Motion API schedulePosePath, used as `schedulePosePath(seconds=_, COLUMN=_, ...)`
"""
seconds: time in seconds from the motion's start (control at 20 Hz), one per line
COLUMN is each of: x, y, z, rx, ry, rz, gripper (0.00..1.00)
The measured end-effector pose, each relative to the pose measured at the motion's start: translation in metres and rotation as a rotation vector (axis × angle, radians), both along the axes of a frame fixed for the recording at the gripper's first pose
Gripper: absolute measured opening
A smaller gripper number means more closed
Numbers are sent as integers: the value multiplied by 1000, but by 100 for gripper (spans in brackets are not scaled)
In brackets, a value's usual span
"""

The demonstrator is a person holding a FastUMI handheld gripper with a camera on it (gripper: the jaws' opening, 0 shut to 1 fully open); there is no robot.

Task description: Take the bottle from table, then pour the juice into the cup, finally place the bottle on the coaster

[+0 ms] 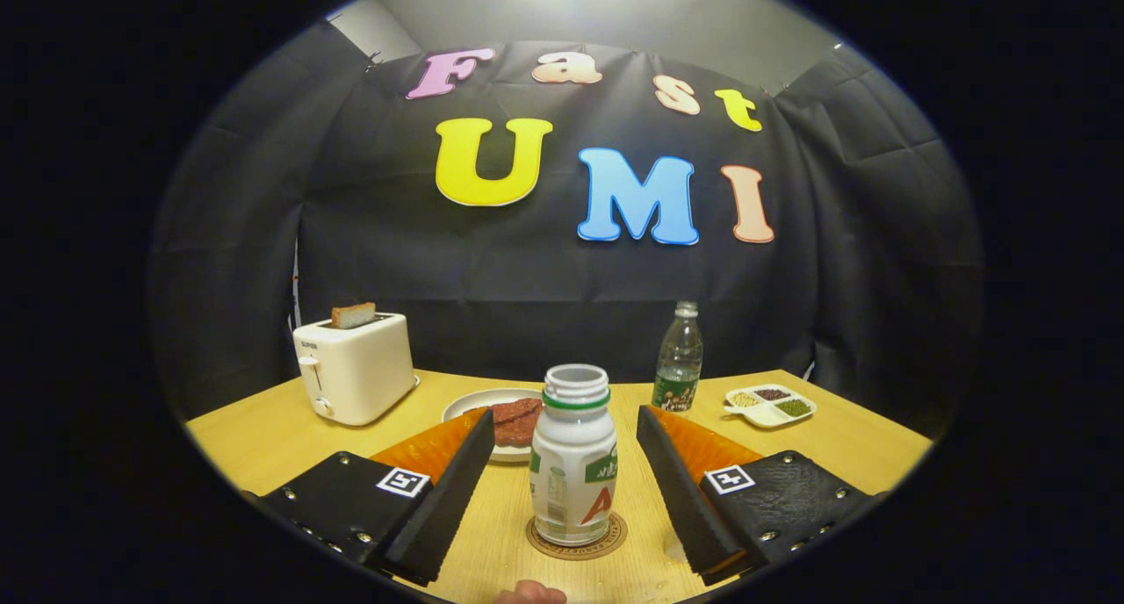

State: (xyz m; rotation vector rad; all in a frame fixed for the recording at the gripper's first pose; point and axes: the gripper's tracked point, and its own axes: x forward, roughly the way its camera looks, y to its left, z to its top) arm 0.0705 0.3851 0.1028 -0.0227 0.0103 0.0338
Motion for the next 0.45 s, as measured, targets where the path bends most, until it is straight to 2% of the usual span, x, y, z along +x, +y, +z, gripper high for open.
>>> schedulePosePath(seconds=0.1, x=-16, y=6, z=33, rx=4, ry=-27, rz=23, gripper=98)
schedulePosePath(seconds=0.25, x=-42, y=24, z=83, rx=-2, ry=-71, rz=101, gripper=98)
schedulePosePath(seconds=0.45, x=-72, y=32, z=105, rx=-93, ry=-88, rz=108, gripper=98)
